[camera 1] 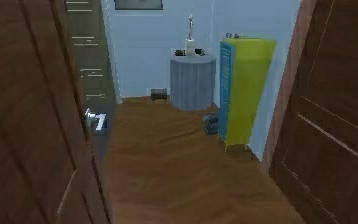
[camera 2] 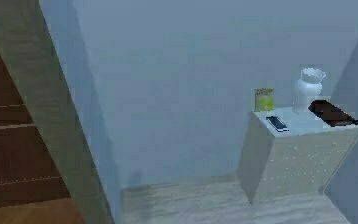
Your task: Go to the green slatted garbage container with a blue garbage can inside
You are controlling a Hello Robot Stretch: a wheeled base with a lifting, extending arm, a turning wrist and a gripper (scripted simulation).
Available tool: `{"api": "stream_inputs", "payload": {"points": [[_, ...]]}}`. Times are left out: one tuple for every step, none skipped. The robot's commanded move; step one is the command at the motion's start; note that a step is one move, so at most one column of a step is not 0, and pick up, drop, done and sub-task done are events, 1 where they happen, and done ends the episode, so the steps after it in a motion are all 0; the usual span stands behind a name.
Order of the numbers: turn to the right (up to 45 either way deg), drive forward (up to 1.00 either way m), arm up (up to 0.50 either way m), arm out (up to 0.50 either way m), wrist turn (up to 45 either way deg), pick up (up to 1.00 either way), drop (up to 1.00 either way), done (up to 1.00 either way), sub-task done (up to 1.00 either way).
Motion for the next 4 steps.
{"api": "stream_inputs", "payload": {"points": [[0.0,0.8,0.0,0.0,0.0,0.0,0.0,0.0,0.0],[3.0,0.0,0.0,0.0,0.0,0.0,0.0,0.0,0.0],[0.0,0.45,0.0,0.0,0.0,0.0,0.0,0.0,0.0],[-45.0,0.0,0.0,0.0,0.0,0.0,0.0,0.0,0.0]]}}
